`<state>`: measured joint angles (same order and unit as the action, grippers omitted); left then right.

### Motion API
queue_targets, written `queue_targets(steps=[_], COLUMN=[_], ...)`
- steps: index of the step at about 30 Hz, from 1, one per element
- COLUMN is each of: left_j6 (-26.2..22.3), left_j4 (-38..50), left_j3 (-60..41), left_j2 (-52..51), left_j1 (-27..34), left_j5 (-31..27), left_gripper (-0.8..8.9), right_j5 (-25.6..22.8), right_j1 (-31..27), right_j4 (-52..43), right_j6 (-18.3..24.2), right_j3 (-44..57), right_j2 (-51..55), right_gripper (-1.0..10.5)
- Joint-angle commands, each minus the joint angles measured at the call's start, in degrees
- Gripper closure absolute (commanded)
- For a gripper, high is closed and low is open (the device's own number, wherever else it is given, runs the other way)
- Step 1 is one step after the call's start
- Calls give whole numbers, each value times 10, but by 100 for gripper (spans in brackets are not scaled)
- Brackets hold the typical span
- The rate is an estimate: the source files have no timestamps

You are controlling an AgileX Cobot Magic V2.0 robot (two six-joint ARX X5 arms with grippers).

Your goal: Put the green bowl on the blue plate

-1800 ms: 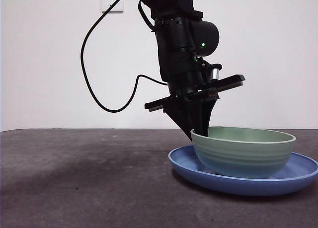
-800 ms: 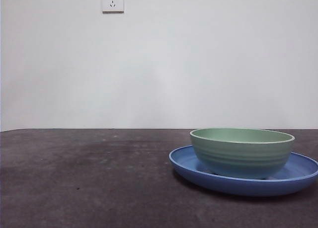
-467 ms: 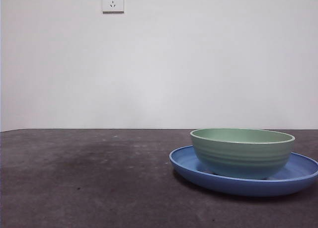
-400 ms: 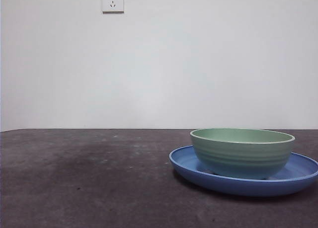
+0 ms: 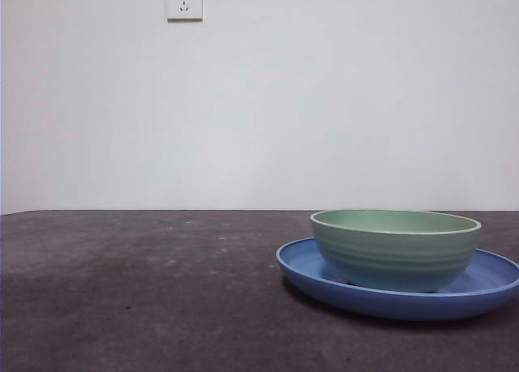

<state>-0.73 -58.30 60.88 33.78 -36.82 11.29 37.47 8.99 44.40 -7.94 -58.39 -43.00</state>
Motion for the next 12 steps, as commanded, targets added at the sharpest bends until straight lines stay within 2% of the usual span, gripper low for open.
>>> queue_targets(steps=[1, 8, 12], left_j6=[1, 1, 1], left_j4=[11, 11, 11], left_j3=[5, 5, 5], left_j2=[1, 1, 1], left_j1=[-3, -3, -3], left_j5=[1, 1, 1], left_gripper=[153, 153, 153], right_j5=[0, -40, -43], right_j1=[2, -4, -36], right_j4=[-1, 36, 63], right_j6=[-5, -52, -46], right_j3=[-11, -11, -11], right_j2=[-3, -27, -72], right_gripper=[295, 295, 295])
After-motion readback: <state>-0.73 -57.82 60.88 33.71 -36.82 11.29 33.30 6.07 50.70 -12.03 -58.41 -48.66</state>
